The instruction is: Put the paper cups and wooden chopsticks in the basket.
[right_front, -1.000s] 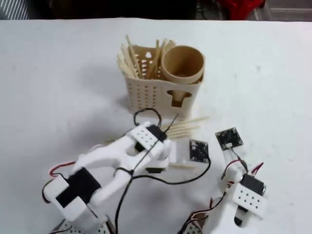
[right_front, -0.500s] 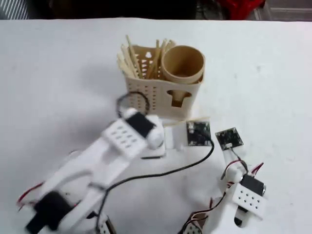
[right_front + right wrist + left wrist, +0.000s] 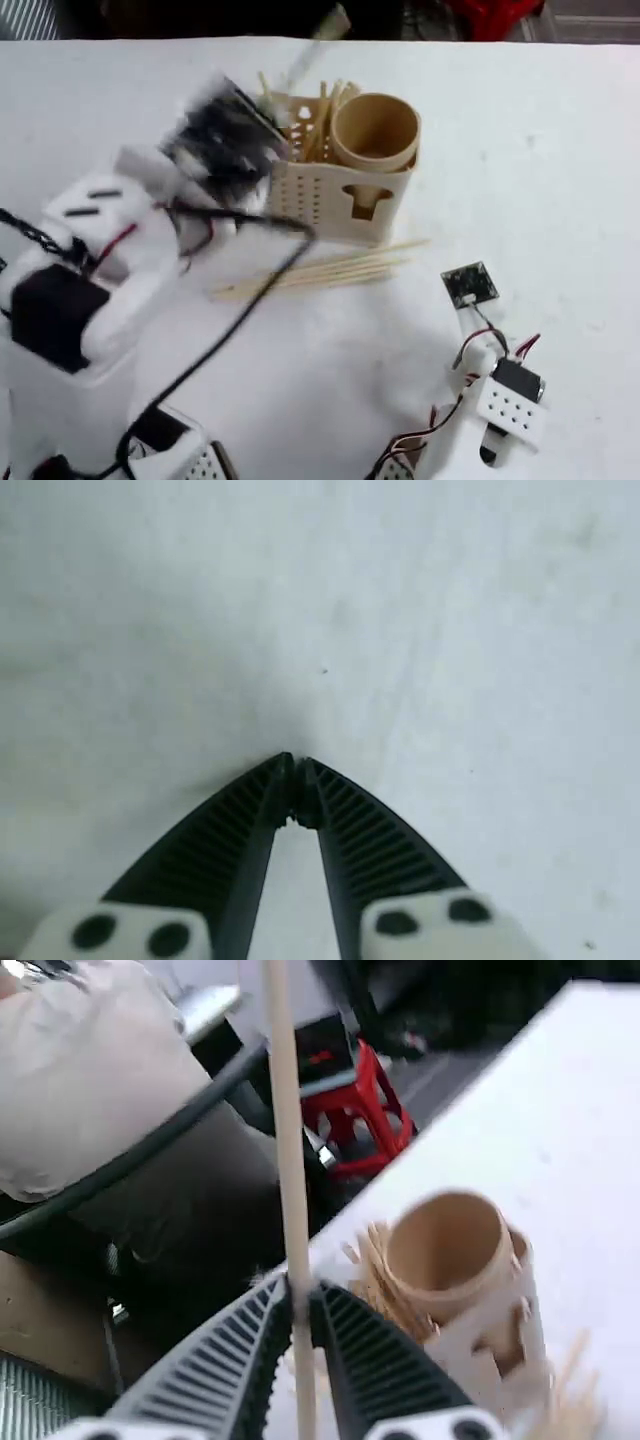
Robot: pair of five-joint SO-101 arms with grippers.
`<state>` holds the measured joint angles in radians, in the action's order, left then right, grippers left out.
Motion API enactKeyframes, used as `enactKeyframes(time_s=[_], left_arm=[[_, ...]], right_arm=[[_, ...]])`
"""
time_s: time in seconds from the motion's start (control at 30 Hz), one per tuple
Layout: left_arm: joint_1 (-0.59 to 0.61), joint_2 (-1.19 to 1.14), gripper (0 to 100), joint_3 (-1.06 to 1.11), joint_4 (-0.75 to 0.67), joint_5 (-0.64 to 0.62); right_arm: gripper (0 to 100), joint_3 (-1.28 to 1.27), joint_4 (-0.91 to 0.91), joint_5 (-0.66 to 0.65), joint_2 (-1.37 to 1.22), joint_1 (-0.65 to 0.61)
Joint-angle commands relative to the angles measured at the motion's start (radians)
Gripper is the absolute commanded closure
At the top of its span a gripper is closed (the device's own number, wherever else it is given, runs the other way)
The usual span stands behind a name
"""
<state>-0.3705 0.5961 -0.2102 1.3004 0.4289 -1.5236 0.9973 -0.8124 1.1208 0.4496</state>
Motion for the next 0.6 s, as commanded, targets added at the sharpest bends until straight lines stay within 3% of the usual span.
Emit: enactKeyframes(time_s=[0.0,0.13,0.23,0.57], left_arm=[[0.048,-0.048,98,-0.005,-0.371,-0.272],[0.051,-0.084,98,0.146,-0.692,-0.365],[0.051,-0.114,97,0.284,-0.835,-0.394],[0.091,-0.242,94,0.502,-0.984,-0.400]], right_arm=[[98.1,0.000,-0.018,0.006,0.001,0.002],[98.1,0.000,-0.018,0.006,0.001,0.002],[98.1,-0.002,-0.018,0.006,0.001,0.002],[98.1,-0.003,-0.018,0.006,0.001,-0.035]])
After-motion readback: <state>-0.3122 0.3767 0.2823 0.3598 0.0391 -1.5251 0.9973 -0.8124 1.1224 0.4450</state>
